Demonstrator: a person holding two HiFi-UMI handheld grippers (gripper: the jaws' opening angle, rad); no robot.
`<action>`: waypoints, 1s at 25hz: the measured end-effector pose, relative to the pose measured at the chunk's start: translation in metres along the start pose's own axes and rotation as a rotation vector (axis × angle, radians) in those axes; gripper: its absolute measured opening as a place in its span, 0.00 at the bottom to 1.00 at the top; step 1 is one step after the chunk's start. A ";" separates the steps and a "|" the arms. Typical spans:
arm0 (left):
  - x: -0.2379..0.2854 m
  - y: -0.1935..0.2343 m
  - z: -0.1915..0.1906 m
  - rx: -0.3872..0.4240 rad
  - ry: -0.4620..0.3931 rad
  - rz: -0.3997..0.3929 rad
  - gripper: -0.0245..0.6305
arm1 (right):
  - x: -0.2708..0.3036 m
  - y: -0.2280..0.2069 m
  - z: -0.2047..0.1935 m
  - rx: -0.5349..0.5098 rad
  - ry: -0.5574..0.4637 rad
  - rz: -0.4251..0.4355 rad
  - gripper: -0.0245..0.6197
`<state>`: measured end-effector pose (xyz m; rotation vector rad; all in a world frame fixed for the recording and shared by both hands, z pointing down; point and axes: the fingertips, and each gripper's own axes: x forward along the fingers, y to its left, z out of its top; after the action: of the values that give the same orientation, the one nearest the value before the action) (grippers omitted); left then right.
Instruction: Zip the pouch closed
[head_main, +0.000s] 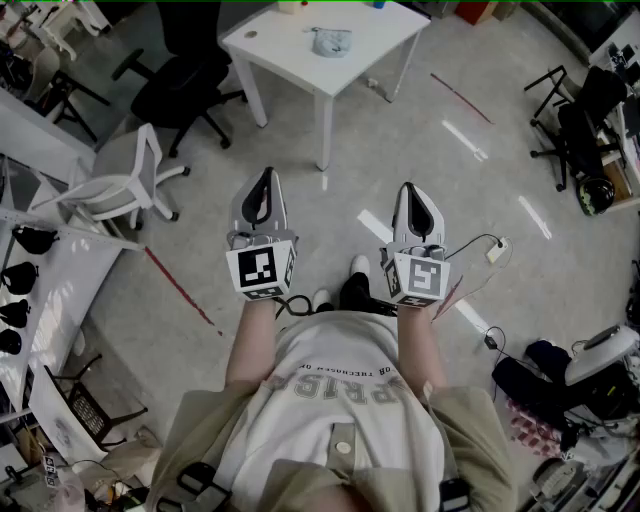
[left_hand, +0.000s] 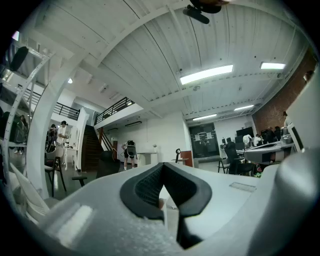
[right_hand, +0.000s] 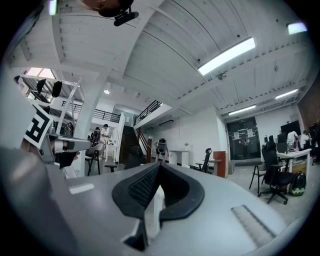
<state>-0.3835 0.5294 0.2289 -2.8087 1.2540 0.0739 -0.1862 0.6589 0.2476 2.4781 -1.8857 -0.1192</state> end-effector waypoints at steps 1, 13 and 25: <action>0.000 0.000 0.000 0.001 0.001 -0.002 0.06 | 0.001 0.001 0.001 -0.001 -0.002 0.000 0.04; 0.009 -0.005 0.001 0.004 0.002 -0.003 0.06 | 0.008 -0.001 0.001 -0.022 0.004 0.015 0.04; 0.033 -0.008 -0.007 -0.054 0.037 -0.003 0.06 | 0.025 -0.016 0.001 0.058 -0.004 0.035 0.04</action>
<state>-0.3556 0.5093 0.2333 -2.8698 1.2744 0.0570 -0.1645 0.6392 0.2448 2.4820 -1.9606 -0.0700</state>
